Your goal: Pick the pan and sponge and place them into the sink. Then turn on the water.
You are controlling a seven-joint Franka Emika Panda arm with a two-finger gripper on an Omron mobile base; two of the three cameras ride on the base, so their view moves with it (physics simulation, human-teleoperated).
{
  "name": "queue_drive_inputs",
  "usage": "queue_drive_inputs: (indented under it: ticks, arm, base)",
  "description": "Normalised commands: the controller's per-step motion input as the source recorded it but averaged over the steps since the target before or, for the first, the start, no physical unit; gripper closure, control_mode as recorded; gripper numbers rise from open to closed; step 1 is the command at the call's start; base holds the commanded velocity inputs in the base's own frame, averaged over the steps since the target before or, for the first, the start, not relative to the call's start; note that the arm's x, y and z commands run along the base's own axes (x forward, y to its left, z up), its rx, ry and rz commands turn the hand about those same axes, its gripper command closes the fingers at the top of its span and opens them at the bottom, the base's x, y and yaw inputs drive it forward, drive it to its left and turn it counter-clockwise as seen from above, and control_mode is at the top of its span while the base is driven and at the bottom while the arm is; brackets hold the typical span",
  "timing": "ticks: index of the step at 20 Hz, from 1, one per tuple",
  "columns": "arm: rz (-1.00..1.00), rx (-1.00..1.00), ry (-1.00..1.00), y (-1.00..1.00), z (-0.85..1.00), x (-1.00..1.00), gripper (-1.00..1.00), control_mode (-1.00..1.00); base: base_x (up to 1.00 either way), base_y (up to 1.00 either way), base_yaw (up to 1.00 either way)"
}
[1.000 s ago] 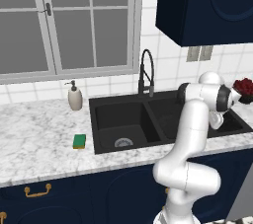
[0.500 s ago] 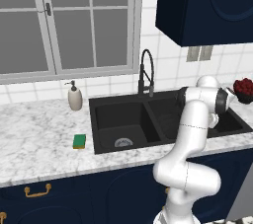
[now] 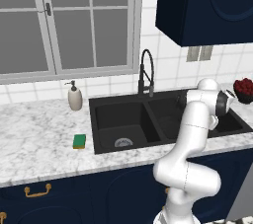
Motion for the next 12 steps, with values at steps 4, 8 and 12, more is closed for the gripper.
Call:
queue_drive_inputs:
  ticks: [4,8,12]
  arm:
    - [0.00,0.00,0.00,0.00,-0.02,0.00,1.00,-1.00]
    - [0.00,0.00,0.00,0.00,0.00,0.00,-1.00,-1.00]
    - [0.00,0.00,0.00,0.00,0.00,0.00,-1.00,-1.00]
  base:
    - [0.00,0.00,0.00]
    - [0.00,0.00,0.00]
    - [0.00,0.00,0.00]
